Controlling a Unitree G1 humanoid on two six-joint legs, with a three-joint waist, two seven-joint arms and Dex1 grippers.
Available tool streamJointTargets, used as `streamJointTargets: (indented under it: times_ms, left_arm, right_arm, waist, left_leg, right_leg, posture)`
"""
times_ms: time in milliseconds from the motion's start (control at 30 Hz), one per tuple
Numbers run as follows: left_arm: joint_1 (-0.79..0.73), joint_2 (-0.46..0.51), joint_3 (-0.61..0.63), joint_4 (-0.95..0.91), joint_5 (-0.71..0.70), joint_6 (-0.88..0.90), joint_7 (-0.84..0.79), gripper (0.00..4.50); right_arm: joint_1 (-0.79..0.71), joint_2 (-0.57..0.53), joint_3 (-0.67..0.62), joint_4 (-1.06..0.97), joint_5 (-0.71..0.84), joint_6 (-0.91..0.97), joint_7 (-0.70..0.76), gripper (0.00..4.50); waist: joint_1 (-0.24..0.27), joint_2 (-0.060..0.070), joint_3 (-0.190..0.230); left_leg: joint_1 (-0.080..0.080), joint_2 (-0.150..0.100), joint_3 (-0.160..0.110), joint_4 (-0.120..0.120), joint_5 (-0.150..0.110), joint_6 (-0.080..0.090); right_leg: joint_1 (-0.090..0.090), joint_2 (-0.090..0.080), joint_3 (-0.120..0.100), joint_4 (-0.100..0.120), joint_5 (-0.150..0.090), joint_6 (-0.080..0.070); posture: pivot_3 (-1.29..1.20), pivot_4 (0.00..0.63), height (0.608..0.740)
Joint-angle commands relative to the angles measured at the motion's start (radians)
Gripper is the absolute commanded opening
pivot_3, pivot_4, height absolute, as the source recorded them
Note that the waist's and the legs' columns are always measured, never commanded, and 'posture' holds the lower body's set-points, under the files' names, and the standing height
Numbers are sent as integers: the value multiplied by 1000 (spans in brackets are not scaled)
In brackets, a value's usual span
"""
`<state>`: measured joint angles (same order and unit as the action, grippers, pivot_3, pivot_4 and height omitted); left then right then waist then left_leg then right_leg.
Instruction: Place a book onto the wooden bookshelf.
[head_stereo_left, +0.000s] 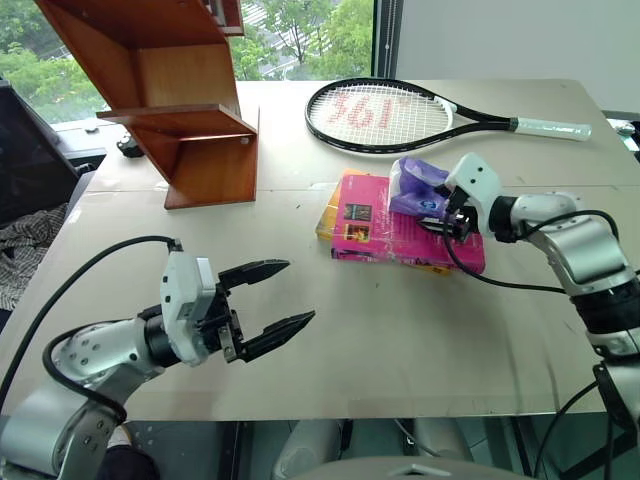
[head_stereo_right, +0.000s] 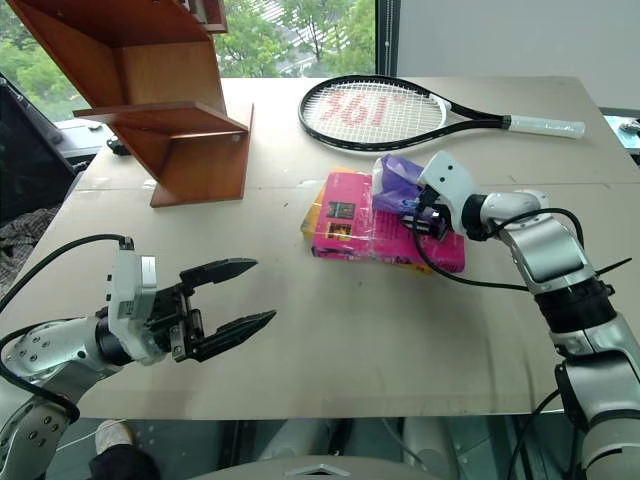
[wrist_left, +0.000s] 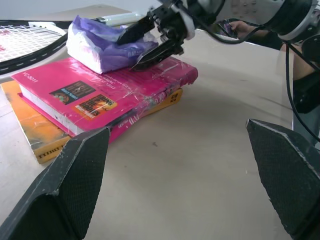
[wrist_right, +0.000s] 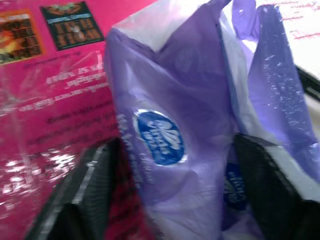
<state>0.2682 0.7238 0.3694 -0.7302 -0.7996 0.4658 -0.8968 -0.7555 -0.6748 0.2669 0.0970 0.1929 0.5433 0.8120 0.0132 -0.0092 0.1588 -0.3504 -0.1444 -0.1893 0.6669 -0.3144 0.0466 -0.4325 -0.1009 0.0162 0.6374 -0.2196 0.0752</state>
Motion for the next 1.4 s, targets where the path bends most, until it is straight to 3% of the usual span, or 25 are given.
streamJointTargets:
  times_ms: [33,67,167,333,533,633,733,767,833,967,1067,1167,1400]
  left_arm:
    - [30,-4,38,-59,-27,-18,16,4500]
    - [33,-5,35,-62,-27,-19,20,4500]
    - [21,-7,22,-61,-31,-17,31,4500]
    - [-41,-1,-13,-45,-51,-6,33,4500]
    - [-130,14,-82,-22,-78,13,-2,4500]
    - [-171,31,-111,-11,-98,26,-27,4500]
    - [-214,44,-137,-3,-118,41,-49,4500]
    - [-225,47,-140,1,-125,44,-54,4500]
    - [-239,55,-148,5,-133,49,-72,4500]
    - [-245,60,-152,13,-134,51,-92,4500]
    - [-245,50,-158,21,-120,43,-84,4500]
    - [-220,31,-155,33,-92,27,-60,4500]
    - [-105,-24,-67,50,-79,2,13,4500]
  right_arm:
    - [-9,2,-6,28,-18,-3,45,1710]
    - [-9,0,-14,22,-19,-6,52,1094]
    - [4,-10,-51,-20,-8,-2,55,62]
    - [93,-92,-217,-147,-14,37,-35,62]
    - [401,-243,-497,-355,-34,183,-125,62]
    - [545,-255,-525,-394,-68,191,-153,62]
    - [590,-217,-482,-336,-88,130,-173,62]
    - [593,-206,-471,-313,-94,108,-180,762]
    - [600,-191,-470,-281,-85,91,-173,1349]
    - [635,-219,-508,-319,-67,77,-133,3184]
    - [656,-221,-655,-468,113,166,-33,4456]
    - [601,-204,-684,-525,236,257,-14,4456]
    - [517,-148,-465,-494,130,252,-149,1119]
  waist:
    - [1,0,0]
    - [1,0,0]
    - [2,0,0]
    - [11,1,0]
    - [29,2,0]
    - [19,2,0]
    - [7,3,0]
    - [0,3,0]
    - [-1,3,0]
    - [2,3,0]
    - [3,4,0]
    - [-3,3,0]
    - [3,1,-1]
  left_leg:
    - [0,0,0,0,0,0]
    - [0,0,0,0,0,0]
    - [0,0,0,1,0,0]
    - [-1,0,-1,1,0,0]
    - [-9,0,-1,1,0,0]
    - [-9,1,2,1,0,0]
    - [-8,1,5,2,0,0]
    - [-7,1,7,2,0,0]
    - [-3,3,10,3,0,0]
    - [-2,6,12,2,0,0]
    - [-2,6,13,1,0,0]
    - [-2,7,13,1,0,0]
    - [-1,10,15,1,-1,-1]
  right_leg:
    - [0,0,0,0,0,0]
    - [0,0,0,0,0,0]
    - [1,0,0,1,1,-1]
    - [0,0,0,1,1,-1]
    - [-8,0,-1,0,1,-1]
    - [-9,0,0,3,1,-1]
    - [-10,1,3,4,1,-1]
    - [-9,1,5,5,2,-1]
    - [-7,3,9,5,3,-1]
    - [-7,6,11,4,3,-1]
    - [-7,6,11,3,3,-1]
    - [-7,7,12,3,4,-1]
    - [-6,10,12,2,5,-3]
  posture:
    - [0,150,740]
    - [0,150,740]
    - [0,150,740]
    - [0,150,740]
    - [0,150,740]
    - [0,150,740]
    - [0,150,740]
    - [0,150,740]
    - [0,150,740]
    - [0,150,740]
    - [0,150,740]
    - [0,150,740]
    - [0,150,740]
